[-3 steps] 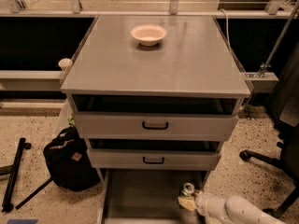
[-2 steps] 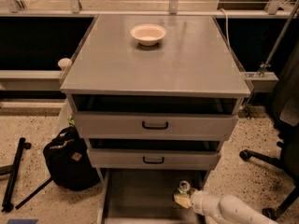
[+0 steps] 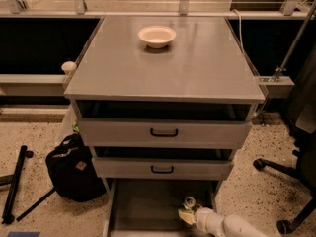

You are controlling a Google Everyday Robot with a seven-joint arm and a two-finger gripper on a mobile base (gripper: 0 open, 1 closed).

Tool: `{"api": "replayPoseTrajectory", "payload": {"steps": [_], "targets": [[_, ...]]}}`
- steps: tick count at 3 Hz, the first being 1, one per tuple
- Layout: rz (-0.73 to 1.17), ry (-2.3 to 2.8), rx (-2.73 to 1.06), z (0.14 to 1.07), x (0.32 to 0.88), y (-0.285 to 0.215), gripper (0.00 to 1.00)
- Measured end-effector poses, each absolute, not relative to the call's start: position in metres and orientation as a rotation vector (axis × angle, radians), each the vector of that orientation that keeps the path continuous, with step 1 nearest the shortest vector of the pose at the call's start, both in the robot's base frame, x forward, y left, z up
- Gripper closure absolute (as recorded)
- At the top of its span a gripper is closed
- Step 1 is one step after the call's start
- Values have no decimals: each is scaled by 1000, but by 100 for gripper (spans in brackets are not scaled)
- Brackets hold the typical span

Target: Place green can into bottom drawer

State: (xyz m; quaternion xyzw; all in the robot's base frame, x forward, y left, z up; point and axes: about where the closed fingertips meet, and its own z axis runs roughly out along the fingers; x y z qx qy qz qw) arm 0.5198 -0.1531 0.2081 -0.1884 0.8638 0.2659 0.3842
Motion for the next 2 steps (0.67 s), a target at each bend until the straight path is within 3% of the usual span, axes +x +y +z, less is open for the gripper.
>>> {"api": "replayPoseTrajectory", "payload": {"steps": [2], "targets": [[678, 2201, -480, 208, 520, -153, 58]]}}
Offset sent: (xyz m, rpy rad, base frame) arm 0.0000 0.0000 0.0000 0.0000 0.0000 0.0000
